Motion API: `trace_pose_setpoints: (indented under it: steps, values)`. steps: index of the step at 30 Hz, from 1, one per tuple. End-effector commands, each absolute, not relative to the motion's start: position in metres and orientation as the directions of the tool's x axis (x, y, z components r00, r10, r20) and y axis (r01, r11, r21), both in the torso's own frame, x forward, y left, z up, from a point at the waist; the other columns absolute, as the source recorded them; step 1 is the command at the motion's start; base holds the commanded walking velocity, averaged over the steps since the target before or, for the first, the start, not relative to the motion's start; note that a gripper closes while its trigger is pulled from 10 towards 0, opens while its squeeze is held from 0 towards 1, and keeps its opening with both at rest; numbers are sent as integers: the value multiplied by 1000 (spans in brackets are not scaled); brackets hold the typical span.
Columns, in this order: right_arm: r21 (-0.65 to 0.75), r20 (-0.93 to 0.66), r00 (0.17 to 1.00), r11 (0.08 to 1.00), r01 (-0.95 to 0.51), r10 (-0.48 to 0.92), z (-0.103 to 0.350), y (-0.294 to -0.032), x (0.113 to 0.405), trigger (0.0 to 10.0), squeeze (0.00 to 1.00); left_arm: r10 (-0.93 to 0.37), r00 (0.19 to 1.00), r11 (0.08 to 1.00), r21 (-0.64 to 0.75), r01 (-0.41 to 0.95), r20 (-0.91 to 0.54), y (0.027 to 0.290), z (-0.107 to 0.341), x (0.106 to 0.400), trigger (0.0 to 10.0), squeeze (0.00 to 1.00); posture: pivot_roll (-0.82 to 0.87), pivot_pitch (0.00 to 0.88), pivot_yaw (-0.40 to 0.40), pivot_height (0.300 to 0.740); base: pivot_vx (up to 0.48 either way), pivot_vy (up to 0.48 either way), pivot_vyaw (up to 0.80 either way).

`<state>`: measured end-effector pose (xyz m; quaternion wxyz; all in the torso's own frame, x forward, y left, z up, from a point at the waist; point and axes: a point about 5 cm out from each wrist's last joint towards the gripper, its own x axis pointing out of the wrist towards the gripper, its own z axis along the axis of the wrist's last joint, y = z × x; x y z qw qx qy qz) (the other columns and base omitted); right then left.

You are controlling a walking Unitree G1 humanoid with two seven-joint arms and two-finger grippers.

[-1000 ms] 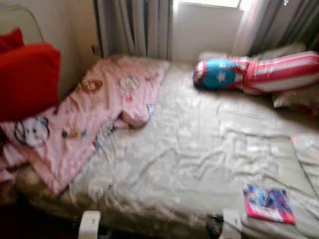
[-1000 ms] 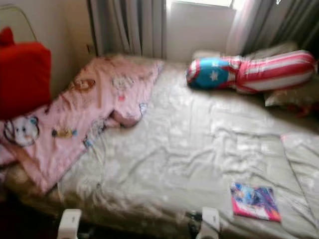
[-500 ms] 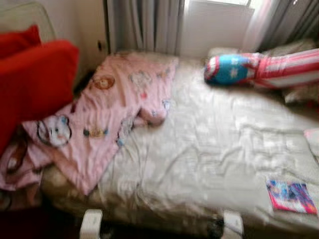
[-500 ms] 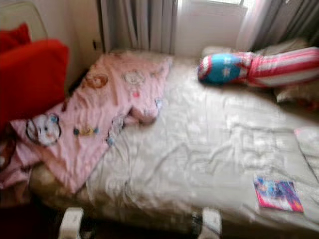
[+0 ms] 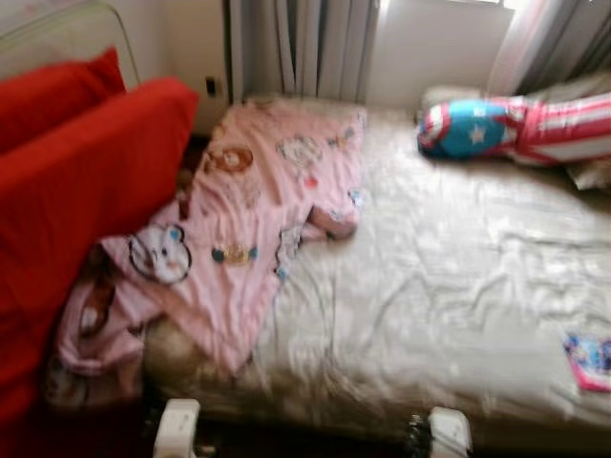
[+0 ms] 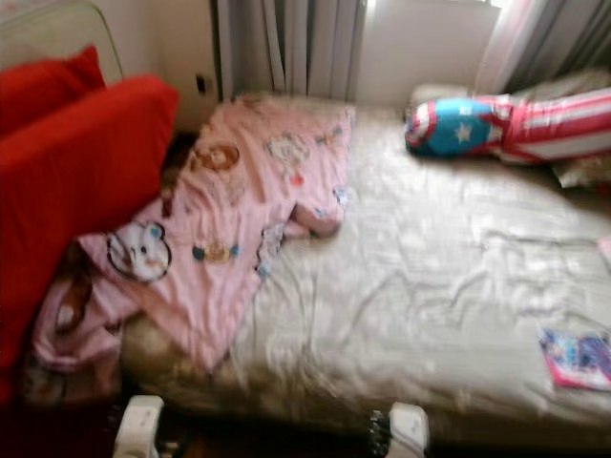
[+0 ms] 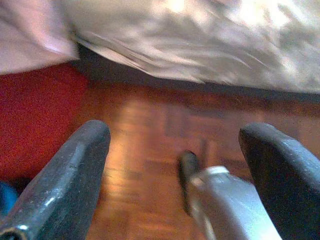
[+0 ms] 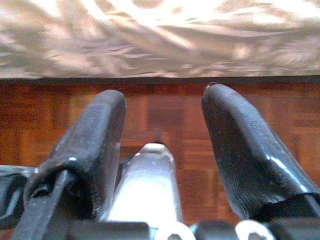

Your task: Clean up the room

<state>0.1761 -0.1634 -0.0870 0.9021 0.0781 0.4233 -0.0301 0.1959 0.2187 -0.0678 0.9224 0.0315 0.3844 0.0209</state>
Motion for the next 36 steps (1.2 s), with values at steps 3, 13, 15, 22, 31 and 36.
trace_pose_setpoints:
  steps: [3,13,15,22,31,36]
  values:
    - [94,-780,626,985,145,-17,-89,-173,170,10000,0,45,693,998,67,4,-720,213,-71,192,10000,0,-43,78,-45,740,0,0,0]
    - [90,-776,630,986,140,-19,-88,-174,171,10000,0,41,693,998,62,5,-719,211,-72,192,10000,0,-46,83,-53,740,0,0,0]
    - [88,-777,629,987,136,-17,-88,-174,172,10000,0,40,693,998,61,5,-720,211,-71,192,10000,0,-47,84,-51,740,0,0,0]
    - [87,-769,640,990,112,-5,-87,-173,174,10000,0,44,694,998,63,2,-719,212,-71,192,10000,0,-47,78,-50,740,0,0,229]
    - [93,-768,641,990,106,4,-88,-171,173,10000,0,48,694,998,64,-2,-718,213,-71,192,10000,0,-47,79,-47,740,0,0,800]
    - [99,-764,646,990,102,9,-87,-169,174,10000,0,49,694,998,66,-2,-719,214,-71,192,10000,0,-46,78,-46,740,0,0,800]
